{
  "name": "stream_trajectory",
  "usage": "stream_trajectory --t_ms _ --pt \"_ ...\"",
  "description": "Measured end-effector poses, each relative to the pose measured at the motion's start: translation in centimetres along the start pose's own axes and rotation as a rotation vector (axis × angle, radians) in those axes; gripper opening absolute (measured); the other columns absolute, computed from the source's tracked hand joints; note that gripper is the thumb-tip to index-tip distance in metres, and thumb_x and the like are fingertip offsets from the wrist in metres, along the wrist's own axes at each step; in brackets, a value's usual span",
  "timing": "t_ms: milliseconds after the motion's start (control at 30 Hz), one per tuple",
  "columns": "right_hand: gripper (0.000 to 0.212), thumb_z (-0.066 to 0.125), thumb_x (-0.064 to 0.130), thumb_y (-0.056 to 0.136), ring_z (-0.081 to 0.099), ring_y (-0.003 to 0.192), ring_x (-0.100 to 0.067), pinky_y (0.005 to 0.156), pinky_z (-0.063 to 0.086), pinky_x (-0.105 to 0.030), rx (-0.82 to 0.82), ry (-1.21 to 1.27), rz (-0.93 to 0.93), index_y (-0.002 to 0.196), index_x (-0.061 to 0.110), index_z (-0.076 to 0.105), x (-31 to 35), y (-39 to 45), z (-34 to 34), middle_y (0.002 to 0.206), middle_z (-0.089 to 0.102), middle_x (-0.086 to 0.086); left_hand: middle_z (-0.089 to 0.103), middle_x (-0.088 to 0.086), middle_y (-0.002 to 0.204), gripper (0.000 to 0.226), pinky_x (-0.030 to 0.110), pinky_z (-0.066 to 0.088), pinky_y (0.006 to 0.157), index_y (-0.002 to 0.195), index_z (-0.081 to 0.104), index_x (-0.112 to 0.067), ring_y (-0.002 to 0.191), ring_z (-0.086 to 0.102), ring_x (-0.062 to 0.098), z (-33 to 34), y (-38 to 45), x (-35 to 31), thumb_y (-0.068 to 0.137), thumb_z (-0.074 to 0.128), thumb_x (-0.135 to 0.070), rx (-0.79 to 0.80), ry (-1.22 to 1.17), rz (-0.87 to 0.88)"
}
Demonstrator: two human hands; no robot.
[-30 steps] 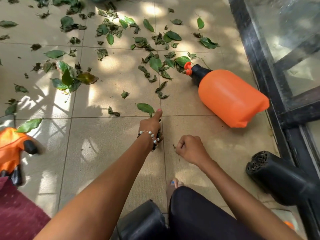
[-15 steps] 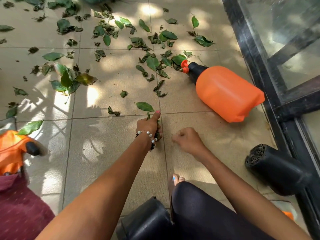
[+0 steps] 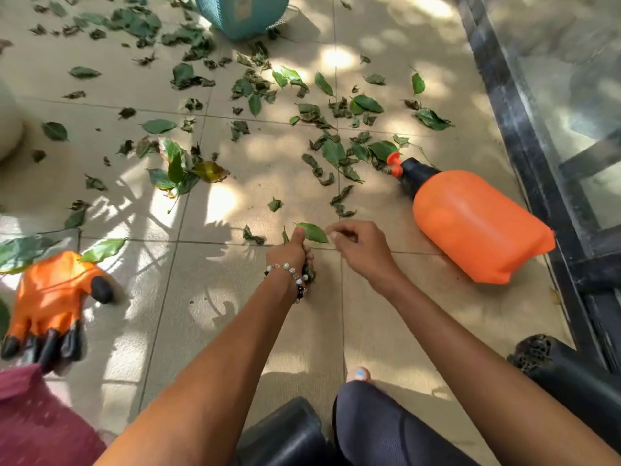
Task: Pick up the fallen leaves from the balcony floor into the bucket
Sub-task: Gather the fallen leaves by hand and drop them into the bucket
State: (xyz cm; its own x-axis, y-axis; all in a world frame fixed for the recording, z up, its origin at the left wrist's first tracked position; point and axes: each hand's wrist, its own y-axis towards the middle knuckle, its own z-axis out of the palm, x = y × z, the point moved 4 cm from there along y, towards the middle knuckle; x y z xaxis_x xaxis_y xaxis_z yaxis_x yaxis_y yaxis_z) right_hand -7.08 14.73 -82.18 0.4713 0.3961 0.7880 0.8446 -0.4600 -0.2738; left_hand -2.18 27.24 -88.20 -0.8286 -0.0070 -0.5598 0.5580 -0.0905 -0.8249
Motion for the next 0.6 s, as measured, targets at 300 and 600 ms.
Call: stream_trajectory --t_ms 300,600 --pt "0.043 0.066 -0.017 0.067 0.059 0.091 -0.035 0.073 0.053 -0.035 0.078 -0.672 -0.579 0.104 0.004 0.072 -2.0 3.0 6.9 0.107 0.069 -0.015 0.051 0.005 0.04 0.037 0.019 0.039 0.036 0.066 0.053 0.0 0.028 0.042 0.013 -4.9 1.5 -3.1 0.097 0.058 -0.019 -0.141 -0.294 0.087" --pt "0.051 0.068 0.007 0.083 0.046 0.118 -0.024 0.1 0.04 -0.031 0.163 -0.358 -0.383 0.132 0.015 0.056 4.1 8.5 7.9 0.131 0.055 -0.01 0.049 0.008 0.051 0.033 0.018 0.035 0.035 0.067 0.052 -0.001 0.033 0.044 0.015 -9.8 2.3 -4.9 0.098 0.055 -0.011 -0.183 -0.408 0.147"
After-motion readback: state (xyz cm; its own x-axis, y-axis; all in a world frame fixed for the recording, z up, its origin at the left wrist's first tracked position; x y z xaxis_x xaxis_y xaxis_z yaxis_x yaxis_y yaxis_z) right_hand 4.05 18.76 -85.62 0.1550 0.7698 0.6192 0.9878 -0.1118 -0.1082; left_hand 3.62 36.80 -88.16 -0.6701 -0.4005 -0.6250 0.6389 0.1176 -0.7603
